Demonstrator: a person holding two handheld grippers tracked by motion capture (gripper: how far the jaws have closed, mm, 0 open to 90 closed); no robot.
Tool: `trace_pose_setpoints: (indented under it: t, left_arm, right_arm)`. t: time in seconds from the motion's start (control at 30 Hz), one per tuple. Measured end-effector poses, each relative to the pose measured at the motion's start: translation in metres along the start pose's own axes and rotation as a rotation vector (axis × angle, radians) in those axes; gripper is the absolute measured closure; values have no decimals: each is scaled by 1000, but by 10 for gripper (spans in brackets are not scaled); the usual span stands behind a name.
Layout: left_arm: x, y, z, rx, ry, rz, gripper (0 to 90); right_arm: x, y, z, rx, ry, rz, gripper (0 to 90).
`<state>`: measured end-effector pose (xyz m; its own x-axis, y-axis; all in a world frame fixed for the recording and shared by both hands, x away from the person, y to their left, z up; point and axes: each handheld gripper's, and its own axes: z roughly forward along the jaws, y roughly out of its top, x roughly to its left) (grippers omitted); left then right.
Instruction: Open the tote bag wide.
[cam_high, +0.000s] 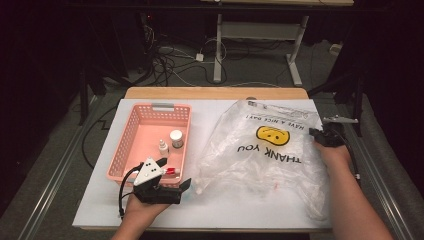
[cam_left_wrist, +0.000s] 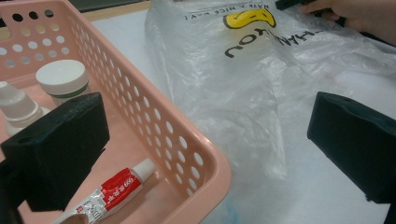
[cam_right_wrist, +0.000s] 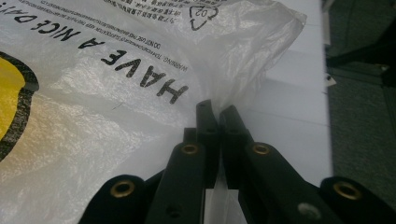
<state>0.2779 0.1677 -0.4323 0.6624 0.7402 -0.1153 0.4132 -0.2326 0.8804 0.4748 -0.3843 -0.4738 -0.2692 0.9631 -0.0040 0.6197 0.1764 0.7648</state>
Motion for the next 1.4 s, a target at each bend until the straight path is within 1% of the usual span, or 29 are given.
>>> trace_pose_setpoints:
  t: [0.07,0.1,0.13,0.23,0.27,0.3,0.33,0.37,0.4,0.47,0.5,0.53,0.57,0.6,0.7,0.77,0.87,1.0,1.03,1.1,1.13,1.17,1.23,1.33,1.4]
  left_arm:
    - [0,0,0,-1,3,-1,0]
    - [0,0,0,-1,4,-3,0]
    - [1,0,-1,-1,4,-5,0]
    - [2,0,-2,-6,4,-15,0]
    - [3,0,-2,-10,-4,-20,0]
    - [4,0,-2,-14,-16,-25,0]
    - [4,0,-2,-13,-22,-29,0]
    - [4,1,-2,-11,-23,-31,0]
    - [5,1,-2,-9,-23,-33,0]
    - [5,1,-2,-4,-20,-35,0]
    - [5,1,-2,-3,-18,-34,0]
    - [4,1,-2,-3,-16,-32,0]
    - [4,2,-2,-7,-14,-34,0]
    - [4,2,-2,-6,-12,-31,0]
    - [3,2,-3,-4,-8,-28,0]
    - [3,3,-3,-2,-9,-25,0]
    - [1,3,-2,2,-9,-14,0]
    - [-1,4,0,6,-12,-3,0]
    - [-1,4,0,4,-11,1,0]
    - [-2,5,-1,3,-10,8,0]
    - [-2,5,-1,2,-10,9,0]
    - [-2,5,-1,1,-9,7,0]
    - [-2,6,-1,-1,-7,8,0]
    - [-1,7,1,10,1,10,0]
    - [0,8,2,23,8,14,0]
  right_arm:
    - [-6,-3,-4,-4,-19,13,896]
    - [-12,-6,-8,-3,-37,22,895]
    - [-12,-6,-8,-3,-37,22,895]
    - [-19,-9,-15,-5,-63,29,881]
    - [-20,-10,-17,-6,-71,26,859]
    - [-22,-11,-20,-10,-72,25,812]
    - [-23,-12,-22,-18,-65,28,748]
    - [-25,-13,-27,-26,-66,32,626]
    - [-25,-13,-27,-26,-66,32,626]
    - [-26,-15,-34,-36,-64,22,548]
    - [-25,-16,-39,-43,-58,11,529]
    - [-25,-19,-45,-60,-42,7,521]
    - [-25,-21,-50,-67,-29,11,508]
    - [-24,-24,-57,-77,-23,6,505]
    - [-17,-34,-76,-92,-3,-20,487]
    - [-11,-44,-90,-109,19,-14,483]
    - [2,-62,-113,-123,33,-15,477]
    - [21,-89,-142,-107,51,-31,473]
    - [29,-104,-153,-90,55,-45,473]
    - [35,-120,-161,-78,86,-26,473]
    - [35,-120,-161,-78,86,-26,473]
    - [39,-126,-164,-64,96,-22,472]
    - [45,-134,-171,-56,114,-15,467]
    - [52,-141,-178,-56,146,-1,438]
    - [56,-141,-179,-59,147,-8,416]
